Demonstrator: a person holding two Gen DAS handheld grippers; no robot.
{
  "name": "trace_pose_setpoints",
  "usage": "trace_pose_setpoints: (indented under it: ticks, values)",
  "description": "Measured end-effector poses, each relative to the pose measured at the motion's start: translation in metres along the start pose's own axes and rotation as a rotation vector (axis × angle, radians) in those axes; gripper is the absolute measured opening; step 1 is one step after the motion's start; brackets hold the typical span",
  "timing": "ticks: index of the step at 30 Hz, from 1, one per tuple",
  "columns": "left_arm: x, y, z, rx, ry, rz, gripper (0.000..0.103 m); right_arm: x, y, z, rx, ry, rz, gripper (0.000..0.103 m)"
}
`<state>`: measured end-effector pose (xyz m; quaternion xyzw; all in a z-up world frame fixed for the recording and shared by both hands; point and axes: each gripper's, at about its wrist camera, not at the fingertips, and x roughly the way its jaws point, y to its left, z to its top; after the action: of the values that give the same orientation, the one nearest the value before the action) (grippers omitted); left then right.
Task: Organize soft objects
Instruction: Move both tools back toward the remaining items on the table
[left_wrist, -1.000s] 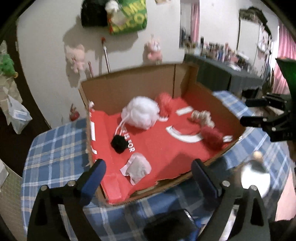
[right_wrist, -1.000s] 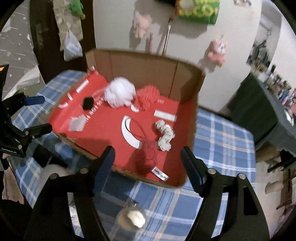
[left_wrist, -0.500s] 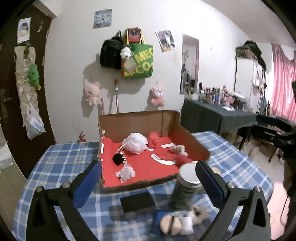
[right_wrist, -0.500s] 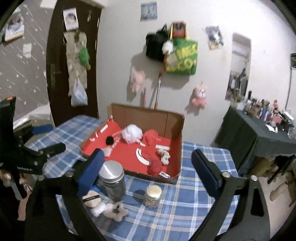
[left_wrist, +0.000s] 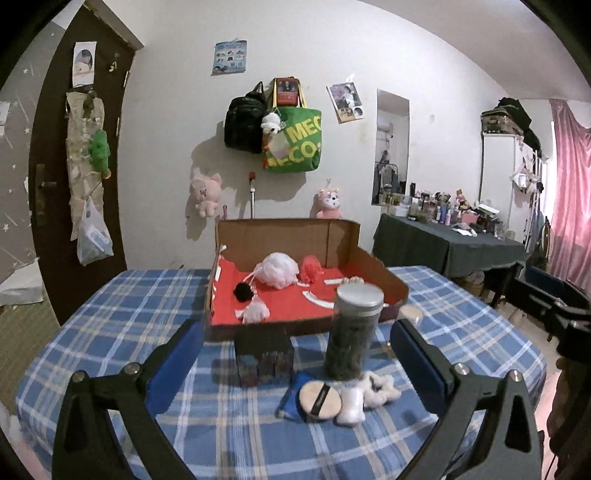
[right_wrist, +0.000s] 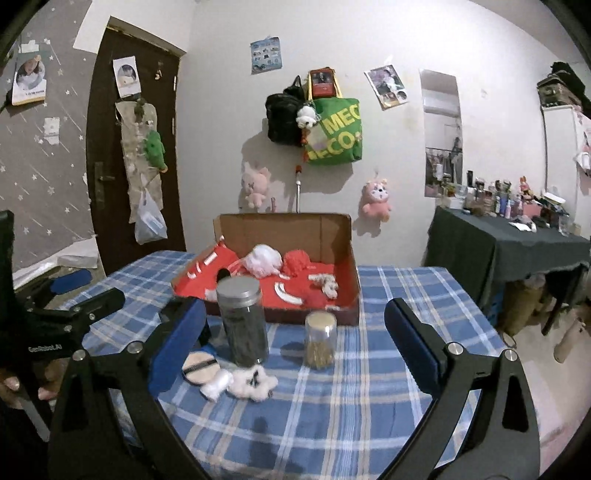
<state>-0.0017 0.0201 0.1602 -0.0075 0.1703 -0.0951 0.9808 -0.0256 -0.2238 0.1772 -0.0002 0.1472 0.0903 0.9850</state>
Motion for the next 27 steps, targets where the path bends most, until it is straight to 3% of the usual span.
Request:
trace_pose_setpoints:
  ticks: [12,27]
  values:
    - [0.023,-0.004,-0.054,-0.02,0.123,0.018,0.103,0.035,0.002,-0.061,0.027,0.122,0.002,0.099]
    - [0.053,0.008,-0.07,-0.016,0.255,0.008,0.103,0.07,0.005,-0.081,0.056,0.245,0.057,0.099]
